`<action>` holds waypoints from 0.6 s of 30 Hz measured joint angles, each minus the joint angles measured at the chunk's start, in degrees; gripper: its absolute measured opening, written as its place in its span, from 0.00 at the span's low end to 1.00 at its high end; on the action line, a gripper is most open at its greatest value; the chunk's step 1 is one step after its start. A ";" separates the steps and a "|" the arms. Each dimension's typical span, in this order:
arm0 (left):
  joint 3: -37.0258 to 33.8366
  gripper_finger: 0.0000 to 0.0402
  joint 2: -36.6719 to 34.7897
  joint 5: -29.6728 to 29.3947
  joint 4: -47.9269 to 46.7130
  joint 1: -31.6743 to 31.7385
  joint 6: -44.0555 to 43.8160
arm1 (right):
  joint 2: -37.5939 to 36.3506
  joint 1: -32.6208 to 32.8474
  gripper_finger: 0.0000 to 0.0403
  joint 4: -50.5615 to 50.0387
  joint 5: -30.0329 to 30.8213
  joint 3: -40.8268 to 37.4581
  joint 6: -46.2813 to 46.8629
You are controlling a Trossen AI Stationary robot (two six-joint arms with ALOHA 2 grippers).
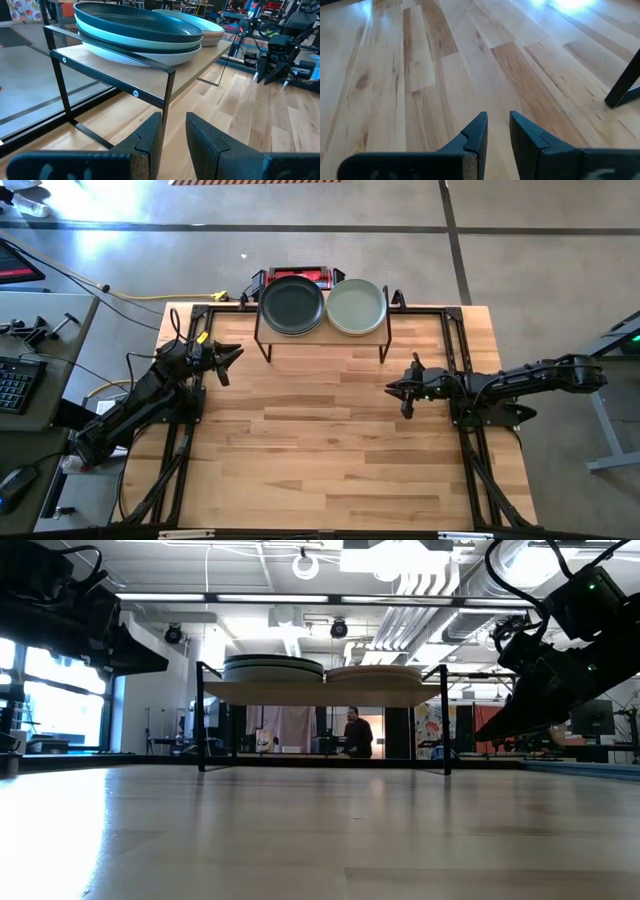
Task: Place and stack plates onto a shelf
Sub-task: Return to Home Position
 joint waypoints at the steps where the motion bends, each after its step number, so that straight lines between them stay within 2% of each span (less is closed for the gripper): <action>1: 0.00 0.20 -0.02 -0.02 -0.02 0.00 0.00 | 0.00 0.00 0.16 -0.02 0.00 0.00 0.05; 6: 0.00 0.20 -0.04 -0.23 0.00 -1.23 0.00 | 0.00 0.00 0.16 -0.02 0.00 0.00 0.01; 11: 0.00 0.20 -0.04 -0.19 0.00 -5.17 0.00 | -0.96 0.00 0.16 -0.90 0.00 0.00 0.41; 18: 0.00 0.20 -0.06 -0.17 0.00 -10.20 0.00 | -12.43 0.00 0.16 -6.10 0.00 0.02 0.41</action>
